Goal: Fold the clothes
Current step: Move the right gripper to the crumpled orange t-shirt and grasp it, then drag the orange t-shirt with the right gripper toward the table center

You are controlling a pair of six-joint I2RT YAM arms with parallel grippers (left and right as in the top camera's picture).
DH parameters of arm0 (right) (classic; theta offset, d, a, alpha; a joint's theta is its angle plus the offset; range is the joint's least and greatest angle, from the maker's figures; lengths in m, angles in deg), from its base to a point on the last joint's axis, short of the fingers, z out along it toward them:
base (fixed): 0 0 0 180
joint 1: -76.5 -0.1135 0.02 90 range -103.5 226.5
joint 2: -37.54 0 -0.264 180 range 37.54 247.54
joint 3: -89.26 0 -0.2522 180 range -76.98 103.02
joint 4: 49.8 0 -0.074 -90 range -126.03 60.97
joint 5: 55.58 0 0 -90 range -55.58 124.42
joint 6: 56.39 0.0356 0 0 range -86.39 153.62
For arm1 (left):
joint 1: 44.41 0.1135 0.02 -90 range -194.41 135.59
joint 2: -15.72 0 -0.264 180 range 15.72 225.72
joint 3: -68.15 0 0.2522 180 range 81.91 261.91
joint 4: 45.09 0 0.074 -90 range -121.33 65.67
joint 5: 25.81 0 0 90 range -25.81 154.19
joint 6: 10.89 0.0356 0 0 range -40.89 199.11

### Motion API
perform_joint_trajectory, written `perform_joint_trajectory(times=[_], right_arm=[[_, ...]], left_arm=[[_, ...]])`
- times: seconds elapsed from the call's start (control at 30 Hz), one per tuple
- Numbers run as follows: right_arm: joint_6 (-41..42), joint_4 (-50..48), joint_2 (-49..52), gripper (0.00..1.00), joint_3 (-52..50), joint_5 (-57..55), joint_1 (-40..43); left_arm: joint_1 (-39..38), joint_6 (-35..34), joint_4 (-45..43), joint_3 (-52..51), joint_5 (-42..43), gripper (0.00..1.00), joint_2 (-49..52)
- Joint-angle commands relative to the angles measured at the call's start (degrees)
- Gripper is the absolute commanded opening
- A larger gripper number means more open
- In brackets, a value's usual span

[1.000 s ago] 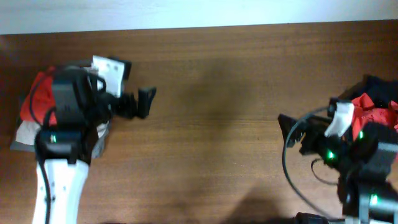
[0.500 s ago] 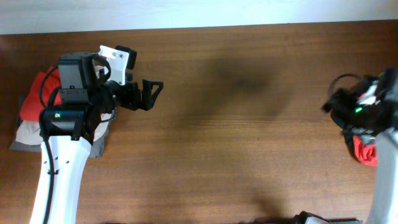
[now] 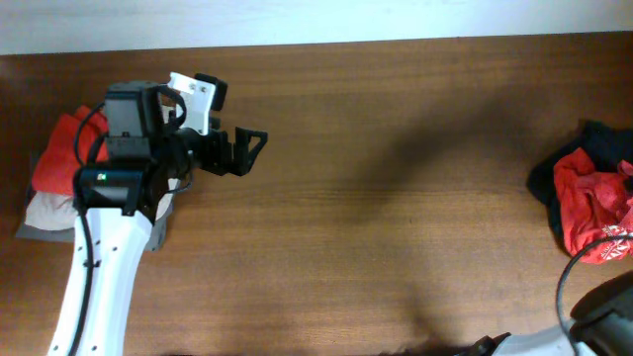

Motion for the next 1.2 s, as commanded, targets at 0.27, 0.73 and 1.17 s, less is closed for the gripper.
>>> perform_joint_trajectory(times=[0.27,0.73,1.17], right_arm=[[0.92,-8.98,8.02,0.72,1.18,4.22,-1.55],[-5.07,-11.15,-14.47,0.04,6.34,34.03,-6.45],[-9.27,-10.6,-25.97,0.04,6.97,20.98,-43.36]], left_arm=[[-3.89,-0.5,0.02,0.83,0.52,0.99,3.39],[-3.96,-0.52,-0.55,0.83,-7.17,0.99,4.0],[-3.96,-0.52,-0.57,0.83,-6.97,0.99,3.98]])
